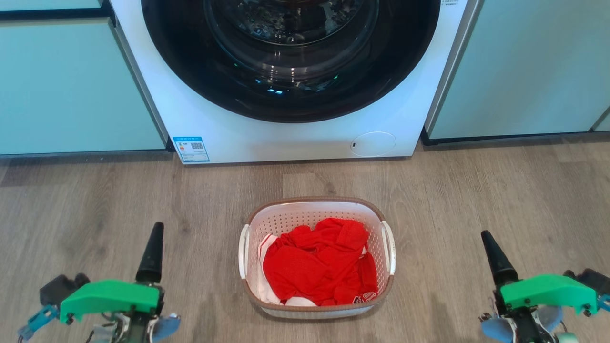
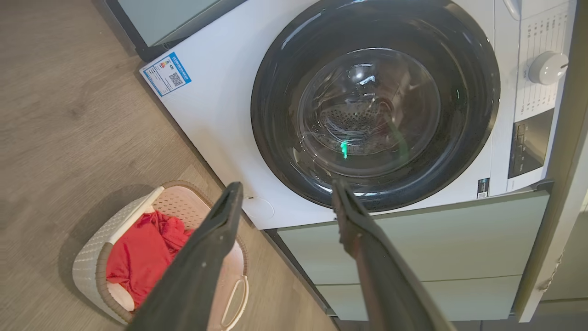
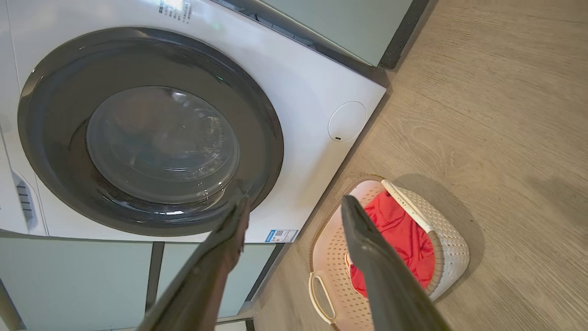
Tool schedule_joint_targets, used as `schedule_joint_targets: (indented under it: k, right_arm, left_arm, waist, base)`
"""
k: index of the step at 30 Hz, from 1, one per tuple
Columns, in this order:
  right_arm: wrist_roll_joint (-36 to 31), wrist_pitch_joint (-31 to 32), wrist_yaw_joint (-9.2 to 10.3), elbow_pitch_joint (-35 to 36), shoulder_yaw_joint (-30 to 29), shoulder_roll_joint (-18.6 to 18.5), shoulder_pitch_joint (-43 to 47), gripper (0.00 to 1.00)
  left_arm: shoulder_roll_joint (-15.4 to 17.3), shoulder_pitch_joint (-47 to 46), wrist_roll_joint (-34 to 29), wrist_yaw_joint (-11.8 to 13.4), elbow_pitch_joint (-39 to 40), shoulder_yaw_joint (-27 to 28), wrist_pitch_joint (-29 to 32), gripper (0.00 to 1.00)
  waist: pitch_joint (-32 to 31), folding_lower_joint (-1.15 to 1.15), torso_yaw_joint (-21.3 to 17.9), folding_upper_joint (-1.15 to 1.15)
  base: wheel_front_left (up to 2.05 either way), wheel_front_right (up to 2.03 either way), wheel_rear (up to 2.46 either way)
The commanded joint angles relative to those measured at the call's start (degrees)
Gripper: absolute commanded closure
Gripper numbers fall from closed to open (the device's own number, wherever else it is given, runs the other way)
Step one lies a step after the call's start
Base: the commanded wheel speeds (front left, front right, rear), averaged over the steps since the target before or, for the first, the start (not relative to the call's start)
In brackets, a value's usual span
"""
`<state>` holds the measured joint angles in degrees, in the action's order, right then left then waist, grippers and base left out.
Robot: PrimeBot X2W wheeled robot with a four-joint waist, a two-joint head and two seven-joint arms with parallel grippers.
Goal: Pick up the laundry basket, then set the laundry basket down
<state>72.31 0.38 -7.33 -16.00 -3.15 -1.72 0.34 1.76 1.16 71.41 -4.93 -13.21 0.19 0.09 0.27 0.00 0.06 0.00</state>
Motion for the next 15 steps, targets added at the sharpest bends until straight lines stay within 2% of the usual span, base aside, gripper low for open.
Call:
schedule_joint_targets:
  k: [1, 15]
  right_arm:
    - [-2.87, -1.0, -0.05, 2.58, 0.98, -0.49, -2.4, 0.0]
    - [-14.03, -3.19, -0.07, 4.29, 3.23, -0.6, -1.95, 0.0]
  left_arm:
    - [0.71, -2.25, -3.26, 0.36, 2.89, -0.29, -0.76, 0.0]
    - [0.86, -1.34, -17.09, 1.88, 4.74, -2.62, -2.93, 0.0]
  waist:
    - [-0.05, 0.0, 0.02, 0.0]
    - [-0.31, 0.0, 0.04, 0.0]
  base:
    - [0.0, 0.0, 0.0]
    - [0.0, 0.0, 0.0]
